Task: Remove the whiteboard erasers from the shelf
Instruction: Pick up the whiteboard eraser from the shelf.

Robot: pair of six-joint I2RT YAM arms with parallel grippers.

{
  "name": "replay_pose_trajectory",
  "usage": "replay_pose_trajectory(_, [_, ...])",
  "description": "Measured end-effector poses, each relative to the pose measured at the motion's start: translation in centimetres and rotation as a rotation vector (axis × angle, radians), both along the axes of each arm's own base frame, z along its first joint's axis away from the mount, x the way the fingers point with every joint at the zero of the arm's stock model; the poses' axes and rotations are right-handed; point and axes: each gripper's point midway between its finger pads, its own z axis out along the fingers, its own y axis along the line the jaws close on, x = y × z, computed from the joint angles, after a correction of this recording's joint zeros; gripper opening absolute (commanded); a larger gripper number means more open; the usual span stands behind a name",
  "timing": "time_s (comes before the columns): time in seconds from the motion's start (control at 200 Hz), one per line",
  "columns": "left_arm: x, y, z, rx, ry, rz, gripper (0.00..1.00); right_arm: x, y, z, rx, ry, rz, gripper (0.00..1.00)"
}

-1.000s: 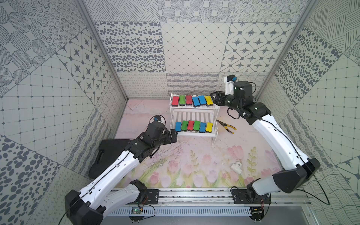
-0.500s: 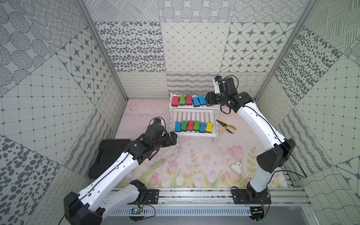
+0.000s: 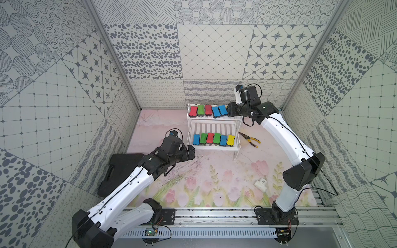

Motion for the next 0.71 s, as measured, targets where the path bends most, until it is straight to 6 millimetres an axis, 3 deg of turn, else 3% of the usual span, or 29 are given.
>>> replay_pose_trajectory(0.355, [-0.07, -0.02, 0.15, -0.01, -0.001, 0.002, 1.0, 0.03, -0.13, -0.17, -0.01, -0.001, -0.009, 0.57])
replay_pose_trajectory(0.705, [-0.11, 0.0, 0.24, -0.02, 0.0, 0.011, 1.0, -0.31, 0.68, -0.78, -0.014, 0.017, 0.005, 0.36])
